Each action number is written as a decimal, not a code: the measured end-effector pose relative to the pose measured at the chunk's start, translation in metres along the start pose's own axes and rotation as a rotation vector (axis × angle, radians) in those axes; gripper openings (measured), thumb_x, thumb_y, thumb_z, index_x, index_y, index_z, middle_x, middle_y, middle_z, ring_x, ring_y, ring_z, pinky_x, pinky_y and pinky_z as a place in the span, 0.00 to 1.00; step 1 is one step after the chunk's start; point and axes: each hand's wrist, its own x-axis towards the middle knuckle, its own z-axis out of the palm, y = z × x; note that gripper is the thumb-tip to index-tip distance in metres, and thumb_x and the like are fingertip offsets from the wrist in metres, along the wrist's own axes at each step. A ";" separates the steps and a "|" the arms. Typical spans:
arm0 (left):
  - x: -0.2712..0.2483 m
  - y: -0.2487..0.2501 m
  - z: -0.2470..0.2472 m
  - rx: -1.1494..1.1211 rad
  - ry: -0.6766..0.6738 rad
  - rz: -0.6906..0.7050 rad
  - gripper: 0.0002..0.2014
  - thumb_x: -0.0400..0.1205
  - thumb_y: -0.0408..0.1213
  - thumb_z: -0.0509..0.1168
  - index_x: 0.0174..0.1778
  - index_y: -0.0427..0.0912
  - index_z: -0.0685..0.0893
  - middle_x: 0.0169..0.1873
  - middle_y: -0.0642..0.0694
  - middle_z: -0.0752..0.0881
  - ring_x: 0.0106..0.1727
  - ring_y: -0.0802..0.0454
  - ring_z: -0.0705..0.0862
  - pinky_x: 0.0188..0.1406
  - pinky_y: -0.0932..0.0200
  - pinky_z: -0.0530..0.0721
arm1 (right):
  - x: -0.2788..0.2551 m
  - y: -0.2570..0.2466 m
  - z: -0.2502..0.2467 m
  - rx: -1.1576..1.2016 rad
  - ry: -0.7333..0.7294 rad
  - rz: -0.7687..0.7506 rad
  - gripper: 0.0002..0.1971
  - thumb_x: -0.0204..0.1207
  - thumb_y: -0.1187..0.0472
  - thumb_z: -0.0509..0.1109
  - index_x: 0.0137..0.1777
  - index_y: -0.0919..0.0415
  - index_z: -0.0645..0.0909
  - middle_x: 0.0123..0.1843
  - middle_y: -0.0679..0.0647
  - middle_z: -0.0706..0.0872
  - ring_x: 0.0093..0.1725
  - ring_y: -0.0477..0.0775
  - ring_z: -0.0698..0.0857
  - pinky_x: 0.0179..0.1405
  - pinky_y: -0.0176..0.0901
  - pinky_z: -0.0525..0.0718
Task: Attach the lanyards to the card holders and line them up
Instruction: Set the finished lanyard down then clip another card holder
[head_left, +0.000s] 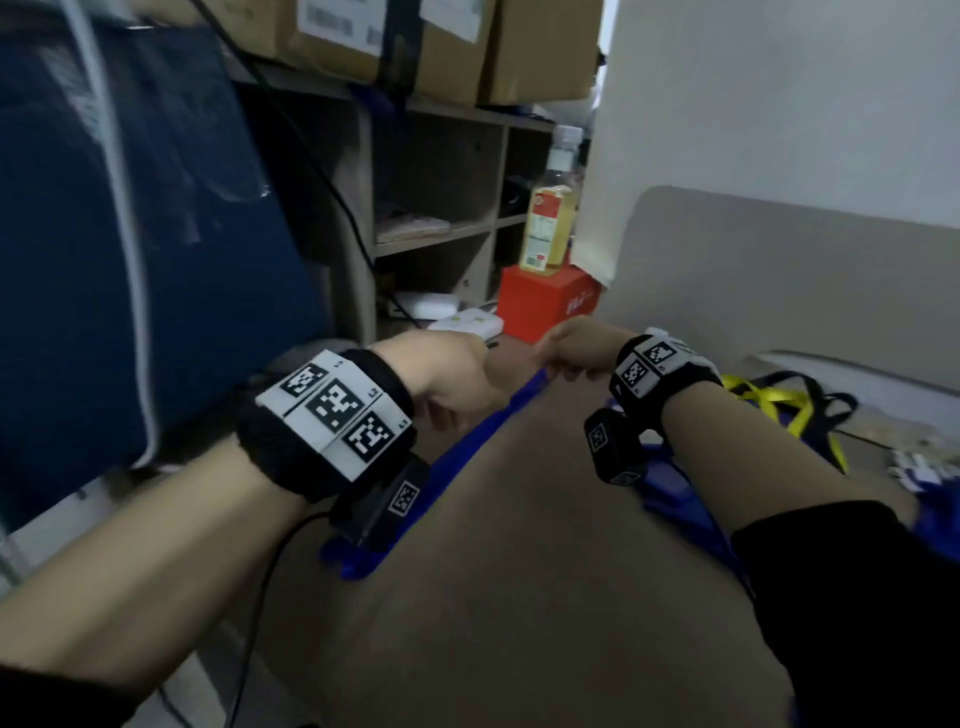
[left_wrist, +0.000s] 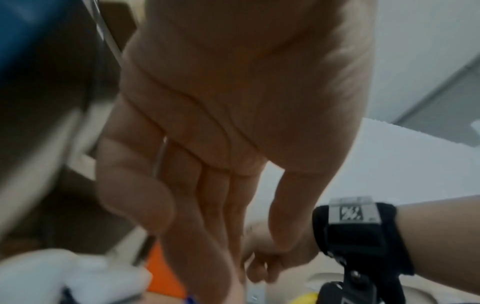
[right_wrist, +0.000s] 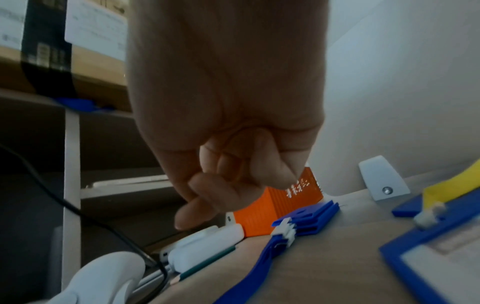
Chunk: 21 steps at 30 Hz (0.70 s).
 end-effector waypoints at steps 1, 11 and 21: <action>0.010 0.008 0.003 -0.030 -0.003 0.054 0.16 0.84 0.49 0.60 0.46 0.39 0.83 0.34 0.50 0.90 0.33 0.53 0.88 0.33 0.60 0.85 | -0.005 0.006 -0.006 0.009 0.014 0.001 0.08 0.82 0.60 0.64 0.53 0.61 0.83 0.33 0.50 0.83 0.26 0.46 0.75 0.16 0.29 0.67; 0.069 0.135 0.043 -0.015 -0.223 0.424 0.17 0.86 0.47 0.59 0.53 0.37 0.85 0.39 0.47 0.90 0.31 0.54 0.86 0.29 0.63 0.82 | -0.073 0.094 -0.058 0.161 0.187 0.163 0.08 0.81 0.64 0.63 0.49 0.57 0.85 0.29 0.47 0.85 0.21 0.42 0.78 0.21 0.33 0.72; 0.093 0.235 0.076 0.052 -0.317 0.618 0.17 0.86 0.49 0.58 0.52 0.37 0.83 0.37 0.48 0.88 0.33 0.52 0.84 0.24 0.64 0.76 | -0.151 0.183 -0.085 0.256 0.382 0.457 0.11 0.82 0.69 0.59 0.40 0.58 0.78 0.31 0.53 0.81 0.21 0.44 0.73 0.09 0.28 0.61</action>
